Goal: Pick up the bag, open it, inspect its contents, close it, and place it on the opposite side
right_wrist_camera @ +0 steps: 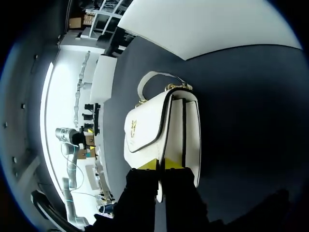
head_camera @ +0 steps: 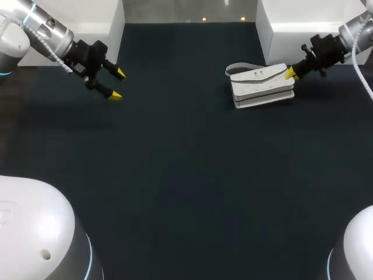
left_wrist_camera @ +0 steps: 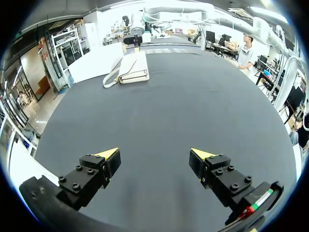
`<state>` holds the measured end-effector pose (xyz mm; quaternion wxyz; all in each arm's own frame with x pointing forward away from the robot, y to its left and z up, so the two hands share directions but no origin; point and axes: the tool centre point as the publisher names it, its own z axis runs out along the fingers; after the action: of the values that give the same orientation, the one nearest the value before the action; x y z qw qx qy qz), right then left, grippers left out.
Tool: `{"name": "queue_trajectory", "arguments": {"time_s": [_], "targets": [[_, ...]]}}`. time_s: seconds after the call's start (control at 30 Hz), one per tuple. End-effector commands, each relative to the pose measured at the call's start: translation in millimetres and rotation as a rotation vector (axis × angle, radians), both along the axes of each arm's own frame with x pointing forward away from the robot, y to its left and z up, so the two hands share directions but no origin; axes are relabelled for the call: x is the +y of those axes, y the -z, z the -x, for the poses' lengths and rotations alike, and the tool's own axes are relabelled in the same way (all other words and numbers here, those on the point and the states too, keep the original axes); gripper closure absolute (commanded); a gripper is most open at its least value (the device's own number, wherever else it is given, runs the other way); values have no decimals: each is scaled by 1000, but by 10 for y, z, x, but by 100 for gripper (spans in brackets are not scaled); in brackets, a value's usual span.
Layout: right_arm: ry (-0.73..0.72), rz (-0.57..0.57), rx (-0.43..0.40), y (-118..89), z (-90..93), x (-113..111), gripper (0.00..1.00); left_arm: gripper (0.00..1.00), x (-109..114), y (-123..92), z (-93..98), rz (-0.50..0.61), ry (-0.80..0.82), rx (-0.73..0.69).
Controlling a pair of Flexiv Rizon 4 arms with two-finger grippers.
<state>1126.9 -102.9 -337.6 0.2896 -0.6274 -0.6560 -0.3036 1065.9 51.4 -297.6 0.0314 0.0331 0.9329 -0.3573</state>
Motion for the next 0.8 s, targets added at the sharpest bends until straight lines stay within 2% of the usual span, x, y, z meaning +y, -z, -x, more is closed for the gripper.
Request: {"name": "queue_trajectory", "arguments": {"time_s": [0.03, 0.23, 0.8], "targets": [[89, 51, -69, 15, 279, 308, 100, 0, 2, 14, -15, 3, 2, 0], [143, 22, -42, 68, 542, 691, 100, 0, 2, 14, -15, 3, 2, 0], [143, 22, -42, 68, 542, 691, 100, 0, 2, 14, -15, 3, 2, 0]]}}
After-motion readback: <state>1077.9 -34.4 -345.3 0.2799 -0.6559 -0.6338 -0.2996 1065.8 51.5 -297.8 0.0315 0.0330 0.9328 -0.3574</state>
